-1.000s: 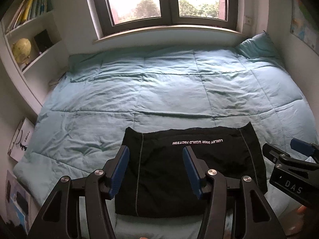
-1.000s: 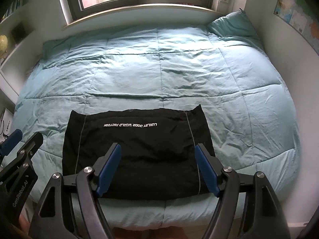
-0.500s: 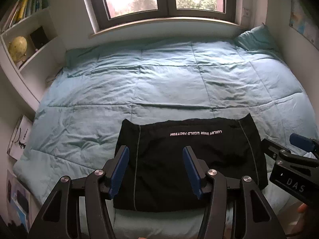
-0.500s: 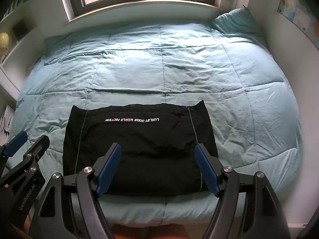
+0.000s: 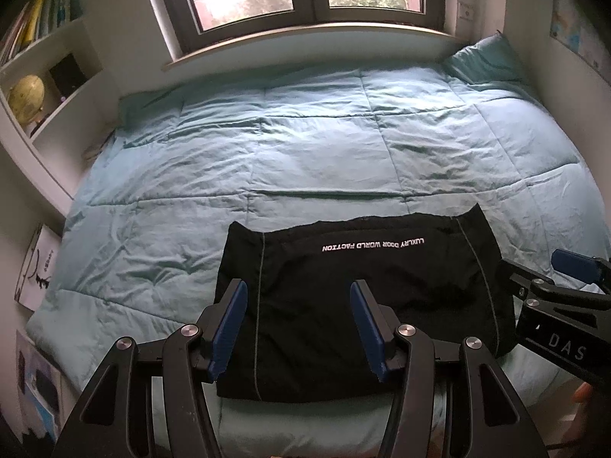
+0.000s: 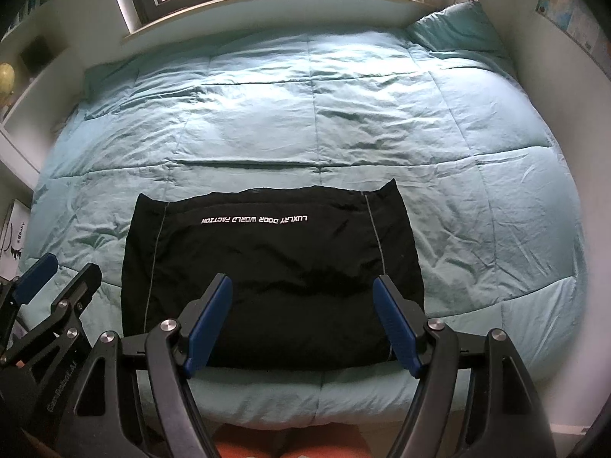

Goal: Fold large clothes

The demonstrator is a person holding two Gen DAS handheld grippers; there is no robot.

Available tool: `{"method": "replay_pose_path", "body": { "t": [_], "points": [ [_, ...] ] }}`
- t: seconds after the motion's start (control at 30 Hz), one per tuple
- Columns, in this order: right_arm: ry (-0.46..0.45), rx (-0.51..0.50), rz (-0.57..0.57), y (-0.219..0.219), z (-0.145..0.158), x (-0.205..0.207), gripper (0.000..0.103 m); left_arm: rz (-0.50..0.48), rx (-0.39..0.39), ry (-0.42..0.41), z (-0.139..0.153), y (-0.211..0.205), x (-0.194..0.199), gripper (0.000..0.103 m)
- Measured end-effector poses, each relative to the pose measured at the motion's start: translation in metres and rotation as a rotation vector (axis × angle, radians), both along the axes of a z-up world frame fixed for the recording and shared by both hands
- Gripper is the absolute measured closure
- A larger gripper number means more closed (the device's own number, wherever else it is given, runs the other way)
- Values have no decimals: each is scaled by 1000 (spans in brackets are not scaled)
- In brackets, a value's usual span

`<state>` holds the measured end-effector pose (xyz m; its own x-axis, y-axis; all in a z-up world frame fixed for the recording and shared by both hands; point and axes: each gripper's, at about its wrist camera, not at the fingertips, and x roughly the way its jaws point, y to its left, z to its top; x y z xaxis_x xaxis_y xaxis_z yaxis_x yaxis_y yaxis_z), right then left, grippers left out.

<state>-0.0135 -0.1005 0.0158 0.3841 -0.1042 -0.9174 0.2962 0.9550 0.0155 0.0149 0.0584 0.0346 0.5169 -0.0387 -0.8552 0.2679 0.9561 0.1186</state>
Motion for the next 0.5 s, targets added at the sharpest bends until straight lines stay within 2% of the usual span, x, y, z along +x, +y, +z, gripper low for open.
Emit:
{"method": "replay_pose_path", "body": {
  "t": [0.5],
  "points": [
    [37,48,13,2,-12,9,26,-3,18,47,-14,1,8,45]
  ]
}}
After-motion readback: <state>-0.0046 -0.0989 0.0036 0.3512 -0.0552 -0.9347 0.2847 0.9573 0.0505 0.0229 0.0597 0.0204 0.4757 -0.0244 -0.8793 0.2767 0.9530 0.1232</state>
